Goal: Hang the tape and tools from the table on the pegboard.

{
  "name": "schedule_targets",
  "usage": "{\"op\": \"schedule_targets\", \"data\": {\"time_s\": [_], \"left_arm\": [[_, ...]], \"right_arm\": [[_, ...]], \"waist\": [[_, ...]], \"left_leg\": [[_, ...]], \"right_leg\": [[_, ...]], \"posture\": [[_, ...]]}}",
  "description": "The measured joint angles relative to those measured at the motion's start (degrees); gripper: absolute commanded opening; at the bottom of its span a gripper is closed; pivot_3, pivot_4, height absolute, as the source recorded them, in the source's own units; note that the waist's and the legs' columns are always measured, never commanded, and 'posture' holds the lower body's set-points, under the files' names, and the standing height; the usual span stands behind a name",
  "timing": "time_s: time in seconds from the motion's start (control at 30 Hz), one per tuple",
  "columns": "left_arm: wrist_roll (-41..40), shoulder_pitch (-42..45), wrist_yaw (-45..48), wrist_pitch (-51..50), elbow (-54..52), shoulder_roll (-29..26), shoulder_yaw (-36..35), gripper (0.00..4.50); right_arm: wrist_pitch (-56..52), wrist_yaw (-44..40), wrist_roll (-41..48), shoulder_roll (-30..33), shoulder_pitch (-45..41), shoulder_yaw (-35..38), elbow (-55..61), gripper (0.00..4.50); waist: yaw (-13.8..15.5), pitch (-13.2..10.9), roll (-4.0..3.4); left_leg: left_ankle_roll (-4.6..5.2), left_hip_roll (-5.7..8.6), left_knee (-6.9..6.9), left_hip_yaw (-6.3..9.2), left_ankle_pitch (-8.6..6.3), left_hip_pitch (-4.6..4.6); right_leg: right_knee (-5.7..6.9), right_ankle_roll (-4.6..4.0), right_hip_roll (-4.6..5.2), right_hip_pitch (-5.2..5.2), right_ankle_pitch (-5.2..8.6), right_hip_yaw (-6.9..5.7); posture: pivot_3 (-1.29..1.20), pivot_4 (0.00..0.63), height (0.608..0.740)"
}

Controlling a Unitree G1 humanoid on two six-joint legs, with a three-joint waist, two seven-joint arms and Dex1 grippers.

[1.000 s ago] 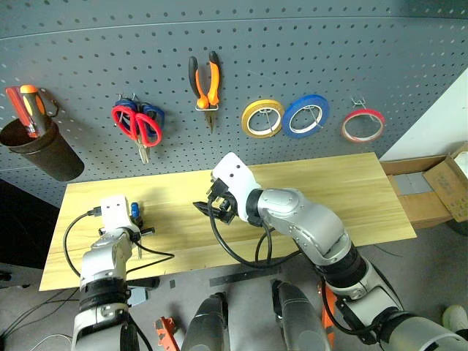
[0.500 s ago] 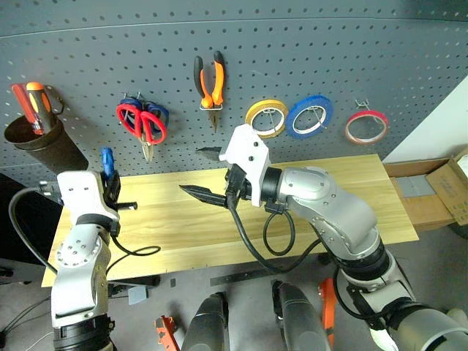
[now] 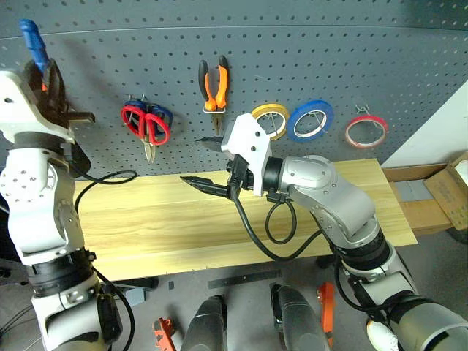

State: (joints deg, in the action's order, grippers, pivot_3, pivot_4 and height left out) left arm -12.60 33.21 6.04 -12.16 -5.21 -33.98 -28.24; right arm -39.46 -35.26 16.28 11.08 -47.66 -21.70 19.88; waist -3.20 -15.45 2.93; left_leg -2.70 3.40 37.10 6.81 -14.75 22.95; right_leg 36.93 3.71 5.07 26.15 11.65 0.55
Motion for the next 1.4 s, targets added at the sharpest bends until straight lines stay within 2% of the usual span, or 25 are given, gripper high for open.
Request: {"op": "schedule_targets", "data": {"time_s": [0.27, 0.73, 1.1, 1.4], "left_arm": [[0.08, 1.39, -1.14, 3.99, 5.81, -4.67, -4.06, 0.53], [2.22, 0.84, -3.04, 13.61, 17.75, -2.31, -1.97, 0.53], [1.73, -0.75, -4.32, 16.47, 18.64, -1.34, -1.95, 4.36], [1.49, -0.78, -6.66, 16.01, 12.31, -1.06, -1.91, 4.46]], "right_arm": [[0.28, 0.22, -0.61, 0.10, -0.39, 0.00, -0.09, 3.40], [1.51, -1.03, -1.55, -0.59, -0.47, -0.07, -1.05, 3.40], [1.31, -1.13, 0.76, -3.04, -0.60, 0.76, -1.03, 3.40], [1.96, -2.15, 0.77, -2.29, -0.74, 0.98, -1.17, 3.40]], "waist": [[-0.02, 0.18, 0.14], [-0.05, 1.43, 0.59], [-0.11, 2.02, 0.59], [-0.03, 2.62, 0.58]], "left_leg": [[-0.01, -0.03, -0.01, -0.03, 0.00, -0.01], [-0.01, -0.01, 0.11, -0.03, 0.00, -0.02], [-0.01, -0.01, 0.25, 0.08, -0.01, -0.02], [-0.03, 0.00, 0.75, 0.16, -0.04, -0.01]], "right_leg": [[0.01, 0.00, 0.01, 0.02, 0.00, 0.00], [0.08, -0.01, 0.01, 0.01, -0.02, 0.00], [0.16, 0.00, 0.02, -0.01, -0.04, 0.01], [0.39, -0.02, -0.04, -0.09, -0.17, 0.04]], "posture": [[-0.03, 0.168, 0.740], [-0.03, 0.165, 0.740], [-0.01, 0.152, 0.740], [0.01, 0.131, 0.740]]}}
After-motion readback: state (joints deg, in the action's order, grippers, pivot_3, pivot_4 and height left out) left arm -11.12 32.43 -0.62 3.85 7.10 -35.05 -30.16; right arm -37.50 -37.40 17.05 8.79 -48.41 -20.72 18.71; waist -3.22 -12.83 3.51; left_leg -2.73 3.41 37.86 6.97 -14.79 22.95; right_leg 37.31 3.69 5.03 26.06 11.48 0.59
